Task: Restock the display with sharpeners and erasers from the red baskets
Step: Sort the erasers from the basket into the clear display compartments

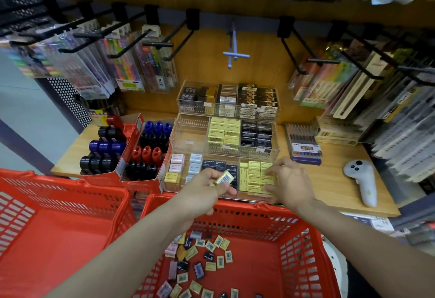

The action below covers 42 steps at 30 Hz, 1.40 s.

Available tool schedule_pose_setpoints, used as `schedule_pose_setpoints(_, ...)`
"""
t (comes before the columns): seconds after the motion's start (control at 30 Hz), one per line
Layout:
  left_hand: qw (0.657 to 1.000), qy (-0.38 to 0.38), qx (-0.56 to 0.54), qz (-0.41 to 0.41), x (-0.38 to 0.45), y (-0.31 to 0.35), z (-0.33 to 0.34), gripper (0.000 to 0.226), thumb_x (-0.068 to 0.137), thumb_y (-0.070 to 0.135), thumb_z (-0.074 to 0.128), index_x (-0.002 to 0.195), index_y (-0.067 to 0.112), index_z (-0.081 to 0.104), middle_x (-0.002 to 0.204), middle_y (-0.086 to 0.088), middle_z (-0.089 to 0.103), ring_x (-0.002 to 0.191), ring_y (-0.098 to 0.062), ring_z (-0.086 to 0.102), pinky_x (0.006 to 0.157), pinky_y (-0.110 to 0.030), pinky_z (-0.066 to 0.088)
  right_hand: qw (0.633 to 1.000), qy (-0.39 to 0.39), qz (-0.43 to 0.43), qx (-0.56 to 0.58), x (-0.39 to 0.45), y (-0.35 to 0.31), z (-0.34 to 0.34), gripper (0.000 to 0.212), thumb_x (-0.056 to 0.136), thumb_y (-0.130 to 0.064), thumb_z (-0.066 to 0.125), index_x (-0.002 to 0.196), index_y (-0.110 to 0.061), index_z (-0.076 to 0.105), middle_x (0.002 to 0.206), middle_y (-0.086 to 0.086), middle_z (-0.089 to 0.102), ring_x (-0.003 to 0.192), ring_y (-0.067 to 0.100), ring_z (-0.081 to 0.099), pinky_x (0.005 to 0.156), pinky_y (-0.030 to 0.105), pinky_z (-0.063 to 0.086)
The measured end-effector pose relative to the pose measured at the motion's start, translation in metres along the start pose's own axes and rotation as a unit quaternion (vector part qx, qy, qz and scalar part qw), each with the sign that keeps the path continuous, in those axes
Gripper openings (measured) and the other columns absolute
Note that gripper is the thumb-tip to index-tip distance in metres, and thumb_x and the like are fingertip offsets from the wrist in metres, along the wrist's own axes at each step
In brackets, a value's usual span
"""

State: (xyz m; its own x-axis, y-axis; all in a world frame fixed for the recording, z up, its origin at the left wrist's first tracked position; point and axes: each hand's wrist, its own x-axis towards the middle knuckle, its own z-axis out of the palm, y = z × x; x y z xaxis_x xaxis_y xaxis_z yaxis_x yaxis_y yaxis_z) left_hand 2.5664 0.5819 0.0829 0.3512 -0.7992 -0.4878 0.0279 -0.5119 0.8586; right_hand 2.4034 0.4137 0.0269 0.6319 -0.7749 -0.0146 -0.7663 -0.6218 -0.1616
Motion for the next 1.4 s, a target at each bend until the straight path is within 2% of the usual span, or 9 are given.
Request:
schedule_pose_setpoints(0.3, 0.999, 0.040, -0.019, -0.017, 0.000, 0.002, -0.001, 0.019, 0.094, 0.034, 0.064, 0.111, 0.026, 0.062, 0.109, 0.004, 0.055, 0.064, -0.011, 0.042, 0.053, -0.016, 0.039, 0.998, 0.015, -0.042, 0.043, 0.008, -0.023, 0.012, 0.037, 0.077, -0.041, 0.078, 0.111, -0.029, 0.069, 0.114, -0.009, 0.058, 0.114, 0.014, 0.055, 0.098, 0.033, 0.039)
schedule_pose_setpoints(0.43, 0.999, 0.036, -0.012, 0.003, 0.000, 0.003, 0.002, 0.026, 0.090, 0.037, 0.069, 0.114, 0.027, 0.067, 0.128, 0.002, 0.058, 0.100, -0.009, 0.057, 0.065, -0.023, 0.045, 0.981, -0.065, -0.066, 0.172, 0.005, -0.018, -0.011, 0.041, 0.081, -0.032, 0.078, 0.119, -0.026, 0.064, 0.119, -0.006, 0.056, 0.095, 0.006, 0.060, 0.092, 0.023, 0.048)
schedule_pose_setpoints(0.57, 0.999, 0.032, -0.014, 0.005, -0.005, 0.008, 0.005, 0.024, 0.086, 0.039, 0.073, 0.105, 0.026, 0.066, 0.117, 0.007, 0.066, 0.099, -0.007, 0.061, 0.066, -0.023, 0.046, 0.881, -0.175, -0.056, 0.436, -0.012, -0.023, -0.062, 0.038, 0.088, -0.017, 0.072, 0.123, -0.027, 0.064, 0.116, -0.003, 0.066, 0.084, 0.013, 0.073, 0.081, 0.033, 0.059)
schedule_pose_setpoints(0.73, 0.998, 0.037, -0.011, 0.054, -0.010, 0.012, 0.013, 0.016, 0.082, 0.030, 0.078, 0.093, 0.024, 0.068, 0.098, 0.009, 0.071, 0.085, 0.002, 0.063, 0.067, -0.019, 0.042, 0.776, -0.203, 0.027, 0.597, -0.038, -0.047, -0.076, 0.031, 0.090, -0.025, 0.066, 0.118, -0.012, 0.068, 0.106, 0.010, 0.072, 0.087, 0.025, 0.074, 0.073, 0.023, 0.059)
schedule_pose_setpoints(0.83, 0.984, 0.069, 0.083, 0.140, -0.011, 0.014, 0.016, 0.015, 0.080, 0.022, 0.080, 0.086, 0.027, 0.067, 0.089, 0.015, 0.066, 0.077, 0.012, 0.058, 0.072, -0.015, 0.037, 0.734, -0.219, 0.085, 0.637, -0.041, -0.055, -0.070, 0.030, 0.091, -0.023, 0.067, 0.108, 0.000, 0.069, 0.101, 0.018, 0.074, 0.091, 0.028, 0.073, 0.076, 0.024, 0.059)
schedule_pose_setpoints(0.93, 0.985, 0.070, 0.050, 0.148, -0.008, 0.014, 0.013, 0.011, 0.082, 0.023, 0.079, 0.089, 0.030, 0.073, 0.097, 0.017, 0.067, 0.076, 0.012, 0.059, 0.078, -0.019, 0.045, 0.741, -0.205, 0.090, 0.633, -0.038, -0.048, -0.071, 0.024, 0.084, -0.013, 0.074, 0.107, -0.005, 0.071, 0.101, 0.013, 0.075, 0.093, 0.023, 0.073, 0.079, 0.025, 0.059)
schedule_pose_setpoints(1.07, 0.993, 0.035, -0.107, 0.029, -0.006, 0.015, 0.007, 0.021, 0.091, 0.033, 0.066, 0.107, 0.022, 0.073, 0.098, 0.011, 0.073, 0.065, -0.003, 0.050, 0.059, -0.014, 0.046, 0.836, -0.109, 0.030, 0.537, -0.036, -0.033, -0.077, 0.030, 0.073, -0.019, 0.083, 0.100, -0.028, 0.074, 0.103, -0.007, 0.074, 0.096, 0.007, 0.070, 0.084, 0.022, 0.056)
schedule_pose_setpoints(1.17, 0.989, -0.022, -0.145, -0.022, -0.005, 0.014, 0.007, 0.023, 0.092, 0.031, 0.064, 0.106, 0.014, 0.072, 0.074, 0.010, 0.070, 0.057, -0.004, 0.044, 0.052, -0.015, 0.042, 0.835, -0.061, -0.046, 0.545, -0.034, -0.033, -0.078, 0.030, 0.069, -0.018, 0.084, 0.094, -0.029, 0.073, 0.103, -0.014, 0.073, 0.092, 0.006, 0.071, 0.077, 0.019, 0.056)
schedule_pose_setpoints(1.4, 0.978, -0.064, -0.197, -0.018, -0.002, 0.019, 0.012, 0.020, 0.094, 0.028, 0.062, 0.101, 0.011, 0.072, 0.075, 0.004, 0.062, 0.057, -0.004, 0.044, 0.047, -0.016, 0.036, 0.853, -0.016, -0.104, 0.511, -0.028, -0.035, -0.070, 0.034, 0.060, -0.035, 0.083, 0.092, -0.037, 0.072, 0.099, -0.018, 0.072, 0.093, 0.002, 0.068, 0.081, 0.018, 0.055)
